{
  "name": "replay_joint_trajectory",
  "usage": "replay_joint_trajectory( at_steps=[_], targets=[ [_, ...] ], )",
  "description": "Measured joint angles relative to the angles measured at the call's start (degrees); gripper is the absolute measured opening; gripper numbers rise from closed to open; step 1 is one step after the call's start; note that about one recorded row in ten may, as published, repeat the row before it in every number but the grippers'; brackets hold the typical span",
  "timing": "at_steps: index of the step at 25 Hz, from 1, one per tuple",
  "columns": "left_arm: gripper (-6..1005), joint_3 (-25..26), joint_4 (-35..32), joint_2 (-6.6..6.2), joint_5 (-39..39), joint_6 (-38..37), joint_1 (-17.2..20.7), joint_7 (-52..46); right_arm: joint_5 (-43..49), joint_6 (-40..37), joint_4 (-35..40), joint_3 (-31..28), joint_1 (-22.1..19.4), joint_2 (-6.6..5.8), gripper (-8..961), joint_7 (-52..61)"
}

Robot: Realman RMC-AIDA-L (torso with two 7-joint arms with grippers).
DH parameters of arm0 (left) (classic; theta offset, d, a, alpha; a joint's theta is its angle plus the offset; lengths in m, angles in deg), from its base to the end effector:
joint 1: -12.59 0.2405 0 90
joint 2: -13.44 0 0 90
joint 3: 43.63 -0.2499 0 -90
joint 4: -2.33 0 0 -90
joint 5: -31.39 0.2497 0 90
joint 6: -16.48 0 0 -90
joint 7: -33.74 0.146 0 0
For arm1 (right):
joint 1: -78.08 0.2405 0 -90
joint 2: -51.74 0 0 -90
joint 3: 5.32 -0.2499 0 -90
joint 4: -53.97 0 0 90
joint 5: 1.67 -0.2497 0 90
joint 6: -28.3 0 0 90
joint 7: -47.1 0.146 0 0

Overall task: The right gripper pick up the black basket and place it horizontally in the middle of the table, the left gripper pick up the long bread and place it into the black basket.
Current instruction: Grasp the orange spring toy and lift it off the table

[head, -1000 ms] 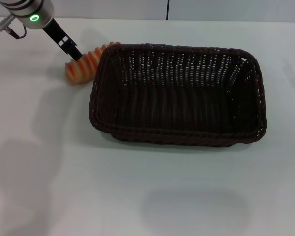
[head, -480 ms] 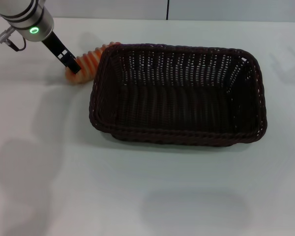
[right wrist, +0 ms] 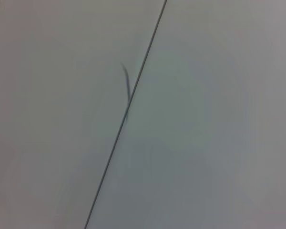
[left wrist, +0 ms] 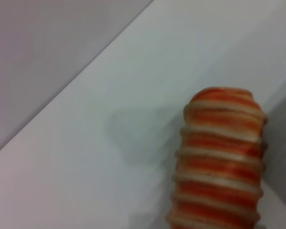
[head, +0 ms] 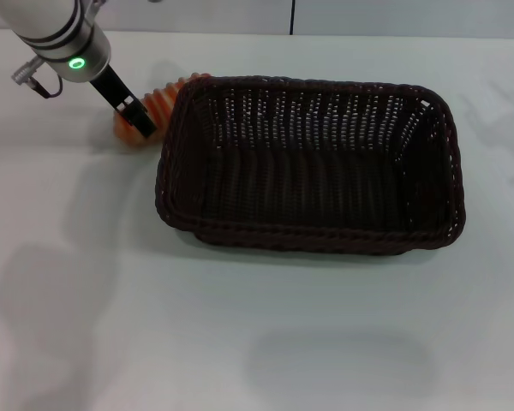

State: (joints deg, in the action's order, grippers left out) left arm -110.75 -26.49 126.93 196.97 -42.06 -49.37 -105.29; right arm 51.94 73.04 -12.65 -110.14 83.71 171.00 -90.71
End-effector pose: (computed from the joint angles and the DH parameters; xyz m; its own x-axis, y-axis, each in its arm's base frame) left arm -0.2018 0.5054 -0.0040 0.7302 0.6173 -0.2929 0.3100 -0.6813 -0.6631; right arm 0.2595 0.3855 0.0852 0.8760 0.2161 -0.4312 -0.3376 -0.3639 -0.8681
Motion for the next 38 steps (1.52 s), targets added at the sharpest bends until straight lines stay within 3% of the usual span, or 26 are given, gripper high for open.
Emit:
replay_joint_trajectory(
  at_steps=[4, 25, 28, 38],
  targets=[
    [801, -0.08, 0.00, 0.67, 0.00, 0.87, 0.04, 0.01, 0.00, 0.00, -0.04, 0.45, 0.03, 0.00, 541, -0.06],
    [796, -1.68, 1.74, 1.00, 0.00, 2.67, 0.00, -0.70, 0.00, 0.35, -0.42, 1.73, 0.33, -0.08, 541, -0.10],
    [571, -1.82, 2.48, 0.99, 0.00, 3.59, -0.01, -1.04, -0.01, 0.25, -0.70, 2.04, 0.32, -0.08, 541, -0.10],
    [499, -2.73, 2.81, 0.78, 0.03, 5.31, 0.21, -2.18, -0.01, 0.21, -1.64, 2.77, -0.17, -0.07, 541, -0.10]
  ],
)
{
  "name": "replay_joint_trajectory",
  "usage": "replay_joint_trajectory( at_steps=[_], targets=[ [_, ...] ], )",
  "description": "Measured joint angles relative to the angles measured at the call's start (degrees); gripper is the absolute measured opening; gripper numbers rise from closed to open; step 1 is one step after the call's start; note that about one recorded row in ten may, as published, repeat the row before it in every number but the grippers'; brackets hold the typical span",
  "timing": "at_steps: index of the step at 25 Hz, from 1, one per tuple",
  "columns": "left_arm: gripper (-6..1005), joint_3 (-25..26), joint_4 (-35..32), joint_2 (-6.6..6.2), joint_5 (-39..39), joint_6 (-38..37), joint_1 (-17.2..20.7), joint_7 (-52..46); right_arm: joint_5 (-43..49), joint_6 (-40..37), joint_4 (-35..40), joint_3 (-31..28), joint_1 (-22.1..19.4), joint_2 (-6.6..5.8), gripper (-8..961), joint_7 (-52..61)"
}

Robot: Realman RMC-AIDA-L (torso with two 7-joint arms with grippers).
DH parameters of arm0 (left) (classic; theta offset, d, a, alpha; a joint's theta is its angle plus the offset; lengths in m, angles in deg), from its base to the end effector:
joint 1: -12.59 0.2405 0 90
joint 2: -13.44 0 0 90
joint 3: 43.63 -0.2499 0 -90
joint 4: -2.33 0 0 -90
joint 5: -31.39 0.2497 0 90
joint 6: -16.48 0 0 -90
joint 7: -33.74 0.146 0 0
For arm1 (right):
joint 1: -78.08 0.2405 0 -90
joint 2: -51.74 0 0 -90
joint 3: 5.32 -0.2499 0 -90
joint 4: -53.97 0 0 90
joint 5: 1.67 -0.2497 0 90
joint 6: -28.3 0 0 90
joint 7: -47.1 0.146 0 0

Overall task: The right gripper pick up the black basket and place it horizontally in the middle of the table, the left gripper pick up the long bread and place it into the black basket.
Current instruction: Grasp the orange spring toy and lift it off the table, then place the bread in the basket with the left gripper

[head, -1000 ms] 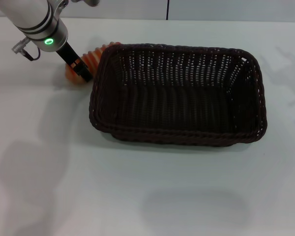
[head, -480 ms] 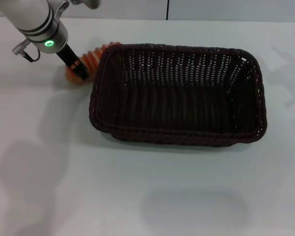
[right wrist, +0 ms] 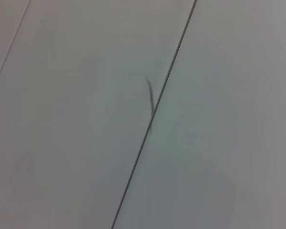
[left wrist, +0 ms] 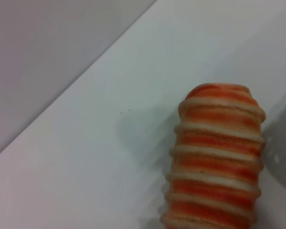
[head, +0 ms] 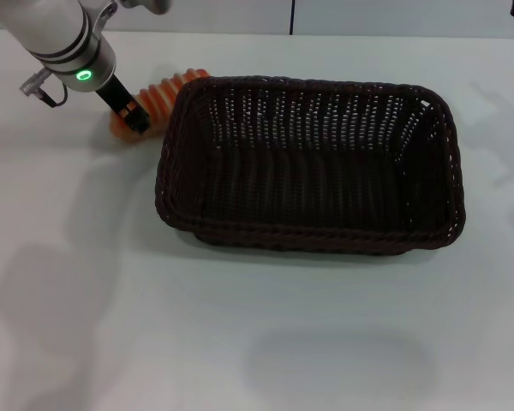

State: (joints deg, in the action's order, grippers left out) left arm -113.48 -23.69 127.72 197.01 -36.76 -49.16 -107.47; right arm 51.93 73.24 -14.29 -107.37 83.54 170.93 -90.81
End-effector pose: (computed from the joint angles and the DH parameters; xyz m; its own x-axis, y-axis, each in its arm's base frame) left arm -0.2108 0.5049 -0.0177 0.7346 0.6163 -0.2839 0.2917 -0.6646 -0.6879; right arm 0.2433 0.3851 0.0756 0.8697 0.2465 -0.4277 -0.3089 -0.4040 -0.8610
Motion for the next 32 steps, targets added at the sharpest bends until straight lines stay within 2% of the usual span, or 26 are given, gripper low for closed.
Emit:
replay_joint_trajectory(
  at_steps=[5, 9, 13, 15, 17, 18, 19, 21, 26, 27, 32],
  targets=[
    [450, -0.99, 0.00, -0.22, 0.02, 0.26, 0.32, -1.56, -0.22, 0.16, -0.13, 0.01, -0.10, 0.08, 541, 0.00],
    [411, -4.22, -1.15, -0.28, -0.01, 0.61, 1.43, -4.82, -0.23, 0.19, -0.19, 0.01, -0.10, 0.08, 541, 0.01],
    [377, -6.04, -8.08, 0.06, 0.02, 0.67, 5.41, -6.57, -0.23, 0.24, -0.21, 0.01, -0.23, 0.08, 541, 0.03],
    [361, -5.95, -9.16, 0.15, 0.03, 0.60, 6.01, -6.52, -0.23, 0.26, -0.22, 0.01, -0.33, 0.08, 541, 0.03],
    [346, -5.56, -13.34, 0.44, 0.07, 0.43, 7.98, -6.42, -0.23, 0.31, -0.29, 0.01, -0.50, 0.08, 541, 0.04],
    [334, -5.37, -18.30, 0.77, 0.02, -0.16, 10.46, -6.47, -0.24, 0.33, -0.41, 0.01, -0.54, 0.08, 541, 0.04],
    [322, -5.37, -18.30, 0.77, 0.02, -0.16, 10.46, -6.47, -0.24, 0.33, -0.51, -0.01, -0.54, 0.05, 541, 0.04],
    [298, -4.11, -26.93, 1.44, 0.00, -1.89, 14.23, -6.70, -0.24, 0.33, -0.76, -0.11, -0.46, 0.02, 541, 0.06],
    [274, -0.94, -36.34, 2.35, 0.02, -4.84, 18.31, -6.77, -0.17, 0.26, -0.82, -0.28, -0.03, -0.05, 541, 0.08],
    [269, -0.94, -36.34, 2.35, 0.02, -4.84, 18.31, -6.77, -0.17, 0.26, -0.82, -0.28, -0.03, -0.05, 541, 0.08],
    [239, -0.14, -46.56, 3.56, 0.01, -9.06, 23.01, -6.87, -0.09, 0.25, -0.82, -0.47, 0.31, -0.09, 541, 0.10]
  ],
)
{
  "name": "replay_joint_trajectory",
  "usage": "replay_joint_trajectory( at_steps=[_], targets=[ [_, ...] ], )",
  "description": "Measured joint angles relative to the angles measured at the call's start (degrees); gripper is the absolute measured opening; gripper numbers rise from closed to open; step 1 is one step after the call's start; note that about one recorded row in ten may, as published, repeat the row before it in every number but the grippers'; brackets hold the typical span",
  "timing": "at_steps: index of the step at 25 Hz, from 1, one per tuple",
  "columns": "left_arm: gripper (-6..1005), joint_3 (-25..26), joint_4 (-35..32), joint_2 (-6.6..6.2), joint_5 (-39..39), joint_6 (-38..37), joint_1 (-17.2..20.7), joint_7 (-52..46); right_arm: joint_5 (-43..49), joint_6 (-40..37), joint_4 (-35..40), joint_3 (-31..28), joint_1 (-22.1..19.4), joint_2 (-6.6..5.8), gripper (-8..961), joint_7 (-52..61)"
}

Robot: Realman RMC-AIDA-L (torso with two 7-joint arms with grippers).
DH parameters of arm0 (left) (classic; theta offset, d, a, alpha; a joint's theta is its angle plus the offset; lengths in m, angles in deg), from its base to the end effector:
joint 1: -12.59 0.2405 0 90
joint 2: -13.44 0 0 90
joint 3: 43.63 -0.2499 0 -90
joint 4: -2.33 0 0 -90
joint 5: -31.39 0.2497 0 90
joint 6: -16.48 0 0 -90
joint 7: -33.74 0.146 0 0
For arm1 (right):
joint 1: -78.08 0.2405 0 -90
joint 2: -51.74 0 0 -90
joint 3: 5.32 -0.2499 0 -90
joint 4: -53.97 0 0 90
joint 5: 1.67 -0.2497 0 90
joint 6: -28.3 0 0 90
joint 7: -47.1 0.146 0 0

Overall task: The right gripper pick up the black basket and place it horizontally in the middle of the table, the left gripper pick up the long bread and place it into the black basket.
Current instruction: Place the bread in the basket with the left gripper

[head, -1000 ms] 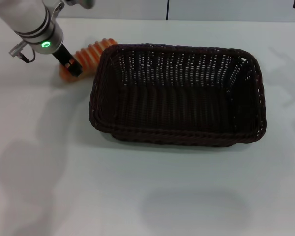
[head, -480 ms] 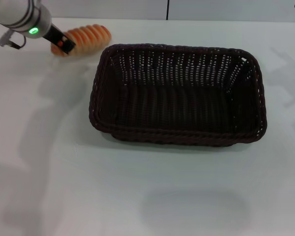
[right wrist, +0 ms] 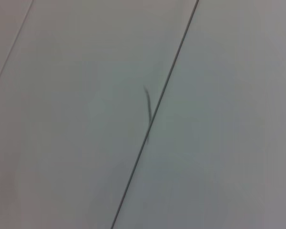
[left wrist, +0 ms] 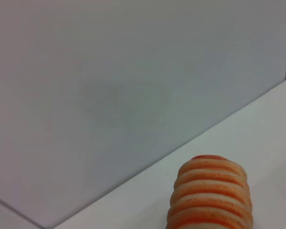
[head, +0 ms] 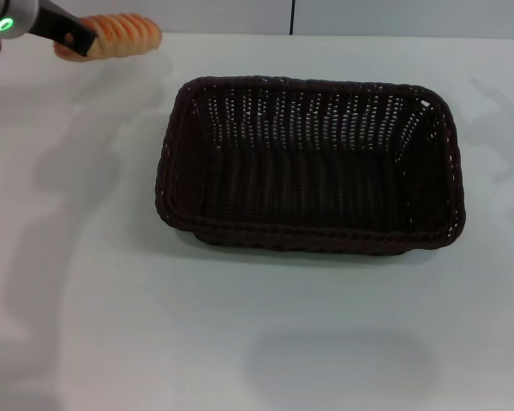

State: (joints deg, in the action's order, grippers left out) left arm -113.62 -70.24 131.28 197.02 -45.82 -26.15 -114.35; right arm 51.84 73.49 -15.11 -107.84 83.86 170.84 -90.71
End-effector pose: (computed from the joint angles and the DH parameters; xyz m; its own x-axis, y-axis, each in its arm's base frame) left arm -0.1795 0.4779 0.0772 0.8165 0.5757 0.0431 0.3595 -0.4487 -0.8182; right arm 0.2378 0.3870 0.0812 0.8651 0.2669 -0.4247 -0.3022 -0.3984 -0.8660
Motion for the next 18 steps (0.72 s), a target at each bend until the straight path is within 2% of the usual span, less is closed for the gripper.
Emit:
replay_joint_trajectory(
  at_steps=[3, 5, 6, 7, 8, 9, 13, 15, 16, 17, 18],
  targets=[
    [216, -1.24, -7.72, 0.52, -0.23, -3.96, 3.88, -1.56, 0.03, -0.06, 0.01, -0.05, 0.16, -0.01, 541, 0.00],
    [201, -3.90, -12.74, 0.58, -1.16, -6.29, 6.88, -3.29, 0.05, -0.25, 0.15, -0.08, 0.38, -0.04, 541, -0.03],
    [193, -3.90, -12.74, 0.58, -1.16, -6.29, 6.88, -3.29, 0.06, -0.31, 0.35, -0.12, 0.65, -0.08, 541, -0.44],
    [186, -6.73, -18.26, 0.57, -3.10, -8.19, 10.05, -4.85, 0.06, -0.31, 0.35, -0.12, 0.65, -0.08, 541, -0.44],
    [178, -7.51, -20.44, 0.57, -4.41, -8.79, 11.30, -5.23, 0.07, -0.33, 0.40, -0.12, 0.76, -0.09, 541, -0.68],
    [171, -8.82, -25.24, 0.54, -8.77, -9.86, 14.17, -5.37, 0.07, -0.33, 0.43, -0.13, 0.85, -0.09, 541, -0.93],
    [145, -10.20, -32.82, 0.33, -18.73, -10.32, 19.47, -3.61, 0.10, -0.42, 0.68, -0.14, 1.06, -0.10, 541, -1.47],
    [132, -10.20, -32.82, 0.33, -18.73, -10.32, 19.47, -3.61, 0.10, -0.42, 0.80, -0.14, 1.14, -0.10, 541, -1.49],
    [126, -10.41, -35.06, 0.33, -21.92, -10.61, 21.06, -3.10, 0.11, -0.37, 0.83, -0.14, 1.17, -0.10, 541, -1.50],
    [126, -10.41, -35.06, 0.33, -21.92, -10.61, 21.06, -3.10, 0.11, -0.37, 0.83, -0.14, 1.17, -0.10, 541, -1.50],
    [125, -10.88, -38.54, 0.29, -29.90, -12.19, 23.80, -1.48, 0.11, -0.33, 0.83, -0.14, 1.17, -0.10, 541, -1.51]
  ],
)
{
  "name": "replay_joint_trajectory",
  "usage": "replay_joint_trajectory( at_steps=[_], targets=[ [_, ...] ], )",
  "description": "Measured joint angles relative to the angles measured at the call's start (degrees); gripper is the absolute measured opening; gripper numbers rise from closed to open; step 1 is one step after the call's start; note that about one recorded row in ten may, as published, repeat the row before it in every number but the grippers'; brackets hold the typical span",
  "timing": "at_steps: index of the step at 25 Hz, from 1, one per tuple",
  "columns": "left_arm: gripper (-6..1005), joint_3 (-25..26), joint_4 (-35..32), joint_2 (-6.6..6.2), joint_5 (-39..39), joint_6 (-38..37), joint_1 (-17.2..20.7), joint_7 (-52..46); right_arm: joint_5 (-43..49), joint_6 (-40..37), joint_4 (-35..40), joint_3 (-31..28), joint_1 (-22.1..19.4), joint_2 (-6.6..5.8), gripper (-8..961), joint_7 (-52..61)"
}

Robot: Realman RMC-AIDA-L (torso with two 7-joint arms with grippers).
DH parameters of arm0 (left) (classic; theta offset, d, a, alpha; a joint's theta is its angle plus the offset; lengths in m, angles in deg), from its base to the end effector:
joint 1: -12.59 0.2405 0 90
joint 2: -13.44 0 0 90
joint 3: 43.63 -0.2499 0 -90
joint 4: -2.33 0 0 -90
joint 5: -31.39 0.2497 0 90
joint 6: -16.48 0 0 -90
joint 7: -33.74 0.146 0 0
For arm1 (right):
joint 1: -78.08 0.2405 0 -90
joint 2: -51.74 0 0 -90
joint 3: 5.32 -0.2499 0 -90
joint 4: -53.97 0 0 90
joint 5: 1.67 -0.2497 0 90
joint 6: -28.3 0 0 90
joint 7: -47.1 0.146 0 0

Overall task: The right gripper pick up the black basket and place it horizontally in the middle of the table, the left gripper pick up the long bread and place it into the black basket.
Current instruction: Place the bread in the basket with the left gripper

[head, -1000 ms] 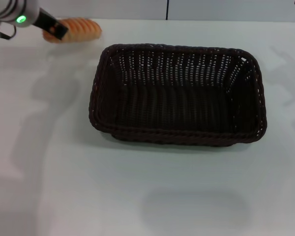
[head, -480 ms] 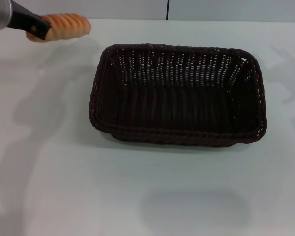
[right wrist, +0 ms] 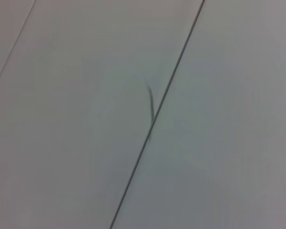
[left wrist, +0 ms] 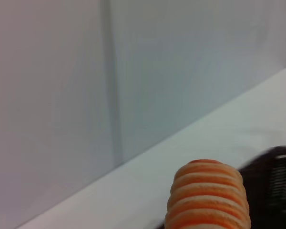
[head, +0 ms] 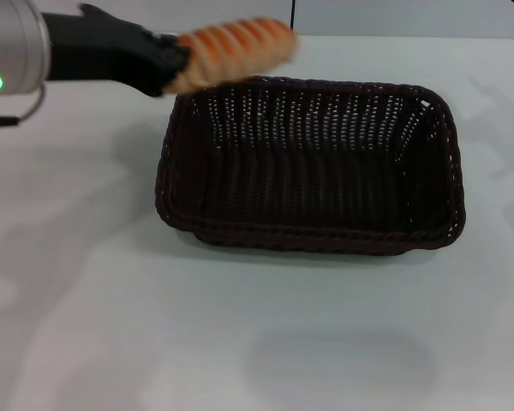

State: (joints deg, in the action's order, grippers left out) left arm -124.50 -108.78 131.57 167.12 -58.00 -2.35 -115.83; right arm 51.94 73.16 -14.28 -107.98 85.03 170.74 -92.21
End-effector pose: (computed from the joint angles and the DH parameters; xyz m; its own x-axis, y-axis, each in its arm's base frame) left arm -0.1005 0.3553 0.0847 0.8734 0.4011 0.2760 0.4848 -0.6634 -0.5699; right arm 0.2358 0.3917 0.0799 0.8729 0.2773 -0.4016 -0.2776 -0.3947 -0.8759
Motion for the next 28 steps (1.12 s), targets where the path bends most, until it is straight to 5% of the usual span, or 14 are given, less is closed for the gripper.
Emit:
replay_joint_trajectory(
  at_steps=[4, 6, 11, 28],
  targets=[
    [123, -0.94, -0.72, 0.02, -2.94, -0.04, 1.14, 1.06, 0.00, 0.28, 0.07, 0.00, -0.02, 0.00, 541, -0.02],
    [122, -8.37, 1.43, 0.14, -6.83, 5.30, 3.19, 2.46, 0.00, 0.37, 0.13, 0.19, -0.02, 0.00, 541, -0.32],
    [120, -11.36, 5.33, 0.14, -5.47, 9.07, 1.17, 2.74, 0.00, 1.33, 0.02, 0.69, 0.03, 0.00, 541, -1.26],
    [153, -8.56, 11.56, 0.04, -12.91, 10.70, -1.34, 2.30, -0.19, 1.60, 0.13, -0.07, -0.69, 0.19, 542, -1.44]
  ],
)
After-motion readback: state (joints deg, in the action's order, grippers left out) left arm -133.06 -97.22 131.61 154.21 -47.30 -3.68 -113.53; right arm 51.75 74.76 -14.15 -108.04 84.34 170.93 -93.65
